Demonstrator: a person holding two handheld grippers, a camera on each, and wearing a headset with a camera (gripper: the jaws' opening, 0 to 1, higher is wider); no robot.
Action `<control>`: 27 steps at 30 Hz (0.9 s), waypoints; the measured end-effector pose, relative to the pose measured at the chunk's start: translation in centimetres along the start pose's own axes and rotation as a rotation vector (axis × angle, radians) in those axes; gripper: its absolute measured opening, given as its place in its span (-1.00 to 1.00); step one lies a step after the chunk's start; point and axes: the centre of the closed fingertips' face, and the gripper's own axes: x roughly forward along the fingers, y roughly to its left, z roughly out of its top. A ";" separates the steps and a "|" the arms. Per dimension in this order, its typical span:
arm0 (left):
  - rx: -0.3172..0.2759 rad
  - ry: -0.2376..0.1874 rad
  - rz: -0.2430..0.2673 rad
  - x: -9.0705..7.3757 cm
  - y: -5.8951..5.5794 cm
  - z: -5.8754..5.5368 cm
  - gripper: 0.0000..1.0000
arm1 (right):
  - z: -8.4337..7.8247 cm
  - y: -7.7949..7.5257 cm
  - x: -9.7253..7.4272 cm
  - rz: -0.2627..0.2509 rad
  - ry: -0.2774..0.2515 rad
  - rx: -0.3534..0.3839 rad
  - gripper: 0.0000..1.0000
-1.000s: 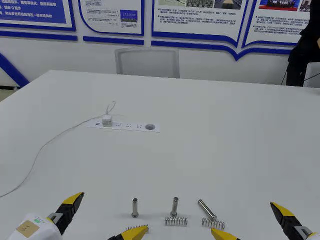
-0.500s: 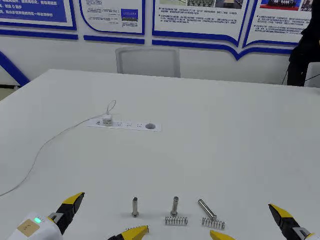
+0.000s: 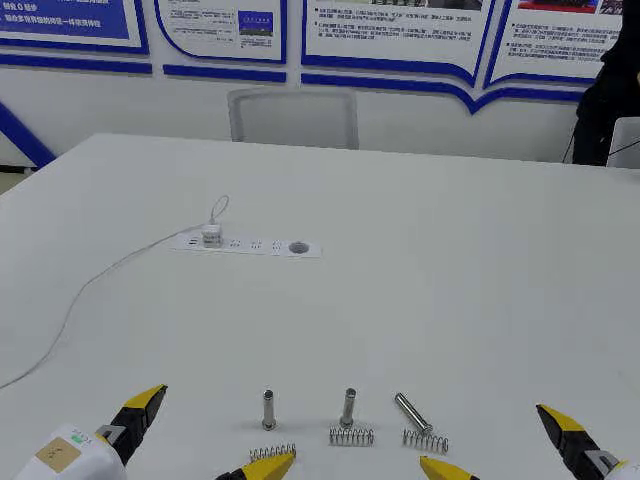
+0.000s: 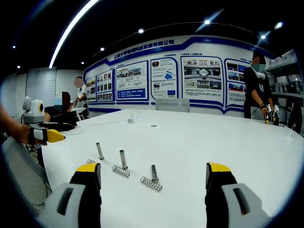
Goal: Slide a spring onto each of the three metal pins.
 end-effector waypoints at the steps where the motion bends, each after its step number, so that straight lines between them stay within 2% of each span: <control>1: 0.000 -0.002 0.001 0.0 0.0 0.0 1.00 | 0.0 0.0 0.0 0.001 0.000 -0.001 0.84; 14: 0.014 -0.002 0.017 0.0 0.3 0.0 1.00 | -0.3 0.4 0.1 0.014 0.016 -0.011 0.84; 21: 0.016 -0.006 0.011 0.0 0.1 0.1 1.00 | -0.5 0.7 0.2 0.030 0.021 -0.007 0.83; 27: 0.020 0.005 0.008 0.1 0.2 -0.2 1.00 | -1.2 0.6 0.4 0.022 0.053 -0.009 0.83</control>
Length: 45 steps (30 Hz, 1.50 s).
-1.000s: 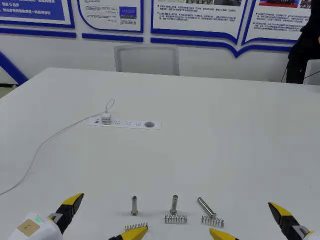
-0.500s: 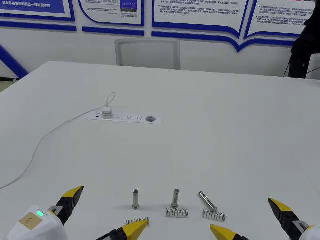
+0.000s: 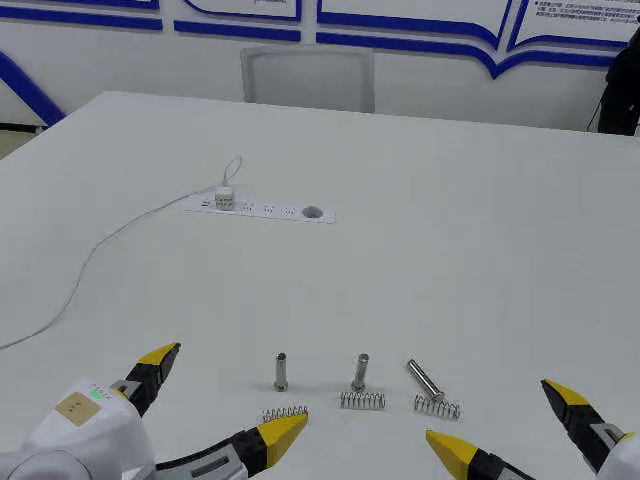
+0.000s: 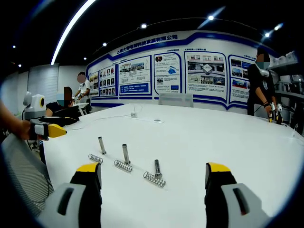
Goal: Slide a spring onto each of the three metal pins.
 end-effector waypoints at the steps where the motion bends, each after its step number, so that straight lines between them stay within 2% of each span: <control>1: 0.001 0.002 0.001 0.0 0.1 -0.1 1.00 | 0.1 -0.2 0.0 -0.008 -0.002 0.000 0.83; 4: 0.043 -0.006 0.013 0.1 0.2 0.3 1.00 | 0.1 -0.5 -0.1 -0.014 -0.005 0.050 0.81; 8: 0.026 0.014 0.007 0.4 0.2 -0.2 1.00 | -0.2 -0.3 -0.1 -0.006 0.011 0.062 0.76; 12: 0.039 0.029 -0.009 0.4 -0.3 -0.5 1.00 | -0.4 0.1 0.0 0.022 0.013 0.164 0.68; 17: 0.046 0.048 -0.025 0.6 -0.5 -1.0 1.00 | -1.1 -0.1 0.2 0.014 0.045 0.173 0.63; 26: 0.043 0.048 -0.022 0.5 -0.4 -0.9 1.00 | -1.4 0.3 0.9 0.023 0.063 0.145 0.58; 32: 0.045 0.031 -0.027 0.6 -0.6 -0.6 1.00 | -0.9 0.8 2.2 0.058 0.069 0.113 0.54; 38: 0.041 0.039 -0.015 0.5 -0.3 -0.7 1.00 | 0.1 0.2 4.0 0.068 0.069 0.078 0.51; 42: 0.037 0.038 -0.004 0.4 0.0 -0.7 1.00 | 0.3 -0.5 5.0 0.068 0.088 0.033 0.40; 45: 0.037 0.045 0.003 0.4 0.1 -0.8 1.00 | 0.2 -1.0 5.6 0.064 0.103 0.027 0.36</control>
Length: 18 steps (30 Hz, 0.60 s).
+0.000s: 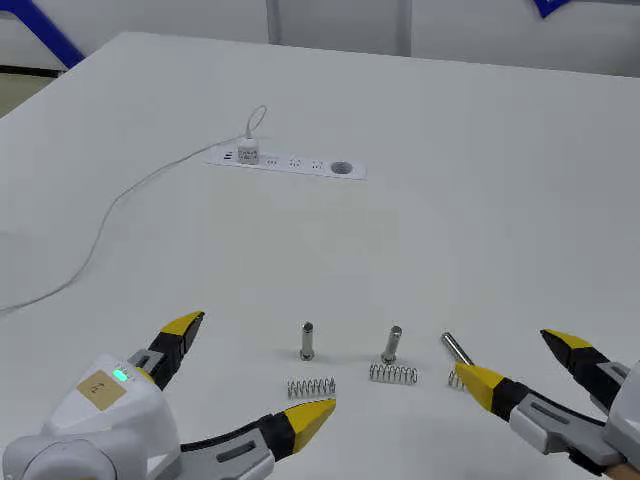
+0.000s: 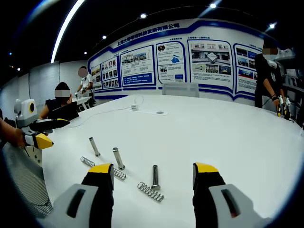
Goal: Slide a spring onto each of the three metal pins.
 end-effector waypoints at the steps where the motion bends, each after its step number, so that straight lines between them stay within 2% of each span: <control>1: 0.002 -0.004 0.001 0.0 0.0 0.2 1.00 | 0.0 -0.3 0.2 -0.008 0.010 0.000 0.35; 3: -0.005 -0.011 0.002 0.0 0.0 0.3 1.00 | 0.0 -0.5 0.5 -0.015 0.015 -0.002 0.31; 6: -0.012 0.000 0.008 0.1 0.2 0.1 1.00 | -0.6 -1.1 1.1 -0.032 0.060 -0.026 0.22; 9: -0.011 -0.001 0.014 0.1 0.3 0.1 1.00 | -1.0 -1.0 1.8 -0.023 0.084 -0.049 0.07; 12: -0.015 -0.015 0.021 0.0 0.5 0.4 1.00 | -1.4 -0.7 2.5 -0.007 0.105 -0.059 0.06; 15: -0.020 -0.010 0.029 0.0 0.7 0.3 1.00 | -1.8 -0.5 3.2 0.005 0.133 -0.079 0.01; 18: -0.025 -0.004 0.029 0.1 0.7 0.1 1.00 | -2.4 -0.4 3.9 0.011 0.185 -0.098 -0.06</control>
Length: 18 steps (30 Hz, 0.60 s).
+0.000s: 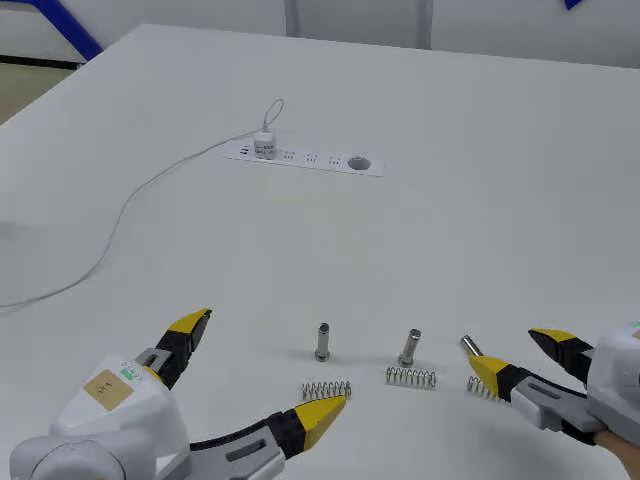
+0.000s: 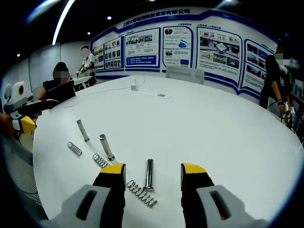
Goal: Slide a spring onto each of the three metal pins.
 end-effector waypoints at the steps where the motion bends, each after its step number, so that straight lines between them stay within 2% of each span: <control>1: -0.001 0.004 0.000 0.0 0.0 -0.1 1.00 | 0.1 0.0 0.4 -0.001 0.005 -0.014 -0.10; 4: 0.001 0.013 0.002 0.0 0.1 -0.3 1.00 | 0.0 0.1 1.2 0.003 0.029 -0.043 -0.17; 8: 0.001 0.005 0.004 0.0 0.1 -0.1 1.00 | -0.3 0.3 2.0 0.013 0.056 -0.059 -0.21; 11: 0.001 -0.005 0.005 -0.1 0.1 0.1 1.00 | -0.8 0.3 2.5 0.017 0.076 -0.065 -0.33; 14: 0.005 -0.007 0.005 -0.1 0.1 0.2 0.99 | -1.3 0.1 2.8 0.010 0.093 -0.049 -0.39; 18: 0.005 0.001 0.005 -0.1 0.1 0.0 0.99 | -1.5 0.3 3.2 0.026 0.101 -0.029 -0.44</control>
